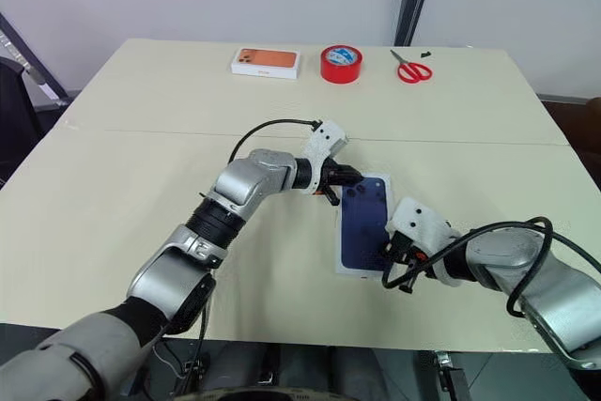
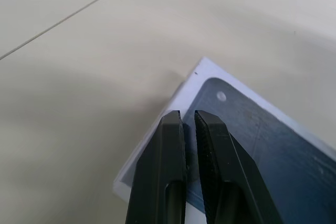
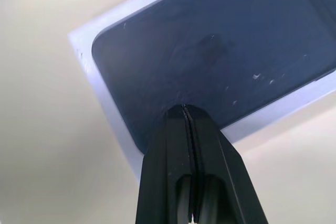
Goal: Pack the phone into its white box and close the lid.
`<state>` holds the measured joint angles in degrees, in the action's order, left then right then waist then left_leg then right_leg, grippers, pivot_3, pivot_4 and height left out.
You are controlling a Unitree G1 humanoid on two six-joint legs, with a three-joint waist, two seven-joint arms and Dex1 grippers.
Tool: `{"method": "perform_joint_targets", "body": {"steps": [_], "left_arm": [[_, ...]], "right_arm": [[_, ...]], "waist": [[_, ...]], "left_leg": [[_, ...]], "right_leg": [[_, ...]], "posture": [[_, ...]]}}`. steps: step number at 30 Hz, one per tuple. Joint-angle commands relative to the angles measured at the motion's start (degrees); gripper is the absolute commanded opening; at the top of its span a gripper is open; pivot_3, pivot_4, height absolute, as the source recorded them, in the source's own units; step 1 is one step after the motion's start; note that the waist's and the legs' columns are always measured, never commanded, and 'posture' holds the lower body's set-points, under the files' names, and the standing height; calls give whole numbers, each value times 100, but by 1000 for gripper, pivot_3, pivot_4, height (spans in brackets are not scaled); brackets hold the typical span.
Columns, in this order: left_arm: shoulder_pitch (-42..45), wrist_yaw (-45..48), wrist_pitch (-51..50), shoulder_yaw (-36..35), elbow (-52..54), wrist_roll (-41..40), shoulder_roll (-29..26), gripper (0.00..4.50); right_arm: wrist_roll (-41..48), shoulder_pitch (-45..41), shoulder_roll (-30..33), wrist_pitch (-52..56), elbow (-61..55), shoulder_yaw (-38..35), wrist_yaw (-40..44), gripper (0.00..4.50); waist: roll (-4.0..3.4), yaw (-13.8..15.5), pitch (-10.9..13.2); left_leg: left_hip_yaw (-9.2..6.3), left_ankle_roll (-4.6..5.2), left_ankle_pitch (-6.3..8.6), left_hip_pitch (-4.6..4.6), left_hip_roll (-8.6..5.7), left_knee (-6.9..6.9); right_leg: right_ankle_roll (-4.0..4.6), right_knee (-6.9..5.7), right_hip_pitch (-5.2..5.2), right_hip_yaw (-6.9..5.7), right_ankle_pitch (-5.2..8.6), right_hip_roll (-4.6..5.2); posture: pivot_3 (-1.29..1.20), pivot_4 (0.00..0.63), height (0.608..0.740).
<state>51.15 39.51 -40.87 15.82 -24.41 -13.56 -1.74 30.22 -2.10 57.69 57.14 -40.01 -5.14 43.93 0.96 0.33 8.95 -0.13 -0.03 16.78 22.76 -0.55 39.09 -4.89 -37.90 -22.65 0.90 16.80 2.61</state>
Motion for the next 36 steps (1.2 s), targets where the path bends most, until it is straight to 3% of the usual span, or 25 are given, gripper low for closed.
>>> {"method": "perform_joint_targets", "body": {"steps": [1,6,9,18,26,36], "left_arm": [[-236,155,-153,-323,861,-191,-398,465],[-871,750,-568,-4,2252,-314,-1384,465],[-1168,990,-687,372,2689,-268,-1704,465],[-1235,1000,-651,1197,2689,-49,-1414,465],[-1209,944,-719,963,2641,-237,-1071,465],[-1234,935,-854,763,2683,-320,-1017,465]], "right_arm": [[154,-328,5,129,127,-503,-89,24],[-210,-474,307,39,598,-367,-143,24],[-542,-491,422,-158,892,-20,-173,24],[-756,-507,408,-383,910,538,67,24],[-460,-519,309,-222,711,161,241,24],[-464,-469,364,-227,708,37,357,24]], "waist": [[-2,-31,2],[-5,15,1],[-7,59,1],[-10,16,2],[-11,39,2],[-11,35,2]], "left_leg": [[0,-1,-1,10,1,-1],[-2,-13,-8,61,2,1],[-1,-13,-8,62,0,2],[-1,-10,-7,68,-6,5],[-1,-9,-6,67,-6,7],[-1,-9,-6,66,-5,7]], "right_leg": [[0,-5,-13,1,0,-1],[0,-20,-73,0,-1,-1],[1,-14,-70,1,-1,6],[1,-9,-69,0,0,9],[0,-11,-68,0,0,6],[0,-12,-68,0,0,5]], "posture": [[0,150,729],[0,150,729],[0,150,729],[0,150,729],[0,150,729],[0,150,729]]}}
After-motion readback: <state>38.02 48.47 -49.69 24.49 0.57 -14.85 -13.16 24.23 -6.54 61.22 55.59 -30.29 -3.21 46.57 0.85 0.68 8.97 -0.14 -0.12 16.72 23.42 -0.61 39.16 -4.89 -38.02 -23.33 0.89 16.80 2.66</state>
